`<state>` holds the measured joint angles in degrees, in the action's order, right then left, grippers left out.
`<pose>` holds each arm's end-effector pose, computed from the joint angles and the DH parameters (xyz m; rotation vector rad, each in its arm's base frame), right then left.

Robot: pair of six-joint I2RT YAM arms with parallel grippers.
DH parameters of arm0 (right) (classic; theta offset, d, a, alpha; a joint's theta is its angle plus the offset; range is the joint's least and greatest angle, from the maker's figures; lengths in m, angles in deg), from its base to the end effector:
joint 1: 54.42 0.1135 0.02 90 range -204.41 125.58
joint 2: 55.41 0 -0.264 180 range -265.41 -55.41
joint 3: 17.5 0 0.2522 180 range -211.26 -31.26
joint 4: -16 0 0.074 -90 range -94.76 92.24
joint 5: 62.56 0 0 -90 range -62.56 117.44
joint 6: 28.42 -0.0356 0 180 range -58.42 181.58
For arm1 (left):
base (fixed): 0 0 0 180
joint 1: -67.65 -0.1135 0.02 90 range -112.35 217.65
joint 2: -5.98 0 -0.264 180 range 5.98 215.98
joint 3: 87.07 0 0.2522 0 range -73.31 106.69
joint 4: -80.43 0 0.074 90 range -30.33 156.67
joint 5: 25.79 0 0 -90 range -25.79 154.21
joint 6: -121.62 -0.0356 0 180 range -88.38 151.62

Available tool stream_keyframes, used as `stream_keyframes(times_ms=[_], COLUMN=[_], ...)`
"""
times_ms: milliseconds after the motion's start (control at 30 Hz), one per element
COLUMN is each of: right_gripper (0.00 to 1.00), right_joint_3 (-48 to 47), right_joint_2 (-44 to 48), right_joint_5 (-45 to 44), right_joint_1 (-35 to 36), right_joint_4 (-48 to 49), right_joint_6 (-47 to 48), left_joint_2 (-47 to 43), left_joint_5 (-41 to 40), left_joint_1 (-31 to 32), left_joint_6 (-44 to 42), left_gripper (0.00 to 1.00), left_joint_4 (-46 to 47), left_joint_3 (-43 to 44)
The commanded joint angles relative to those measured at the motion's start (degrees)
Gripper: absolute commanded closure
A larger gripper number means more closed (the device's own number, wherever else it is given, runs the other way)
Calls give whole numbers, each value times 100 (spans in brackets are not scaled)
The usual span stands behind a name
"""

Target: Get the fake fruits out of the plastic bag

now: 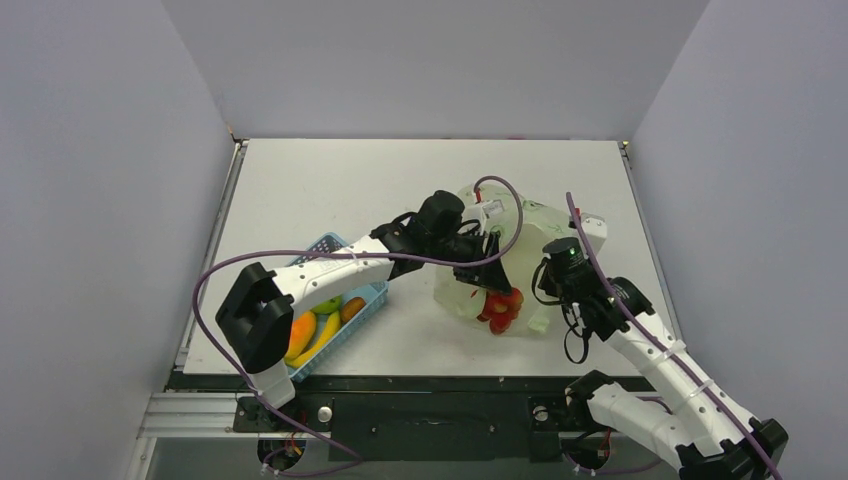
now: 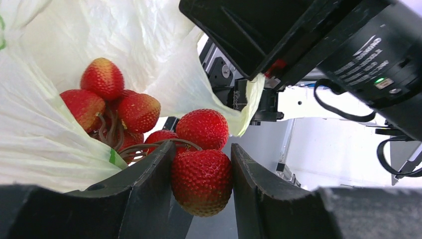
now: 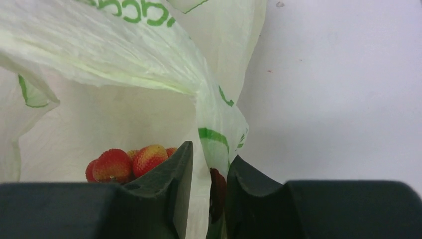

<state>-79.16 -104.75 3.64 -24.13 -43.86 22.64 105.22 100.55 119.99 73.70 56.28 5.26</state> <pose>0.1509 0.0715 0.2890 0.3622 2.2857 0.1090 0.2281 -0.3301 0.2908 0.6633 2.3697 -1.5428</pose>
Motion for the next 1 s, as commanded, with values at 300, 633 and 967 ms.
stream_keyframes(times_ms=[300,633,967], right_gripper=[34,34,35], right_joint_3=[-1406,-632,132], right_joint_2=[513,398,-37], right_joint_5=[368,2533,2491], right_joint_1=[-84,-92,-189], right_joint_4=[-586,669,1663], right_joint_6=[385,-1156,-2671], left_joint_2=[-289,-412,-644], left_joint_5=[135,222,202], left_joint_1=[-296,-382,-368], left_joint_6=[-256,-321,-363], left_gripper=[100,99,99], left_joint_4=[232,238,256], left_joint_3=[-135,-155,-244])
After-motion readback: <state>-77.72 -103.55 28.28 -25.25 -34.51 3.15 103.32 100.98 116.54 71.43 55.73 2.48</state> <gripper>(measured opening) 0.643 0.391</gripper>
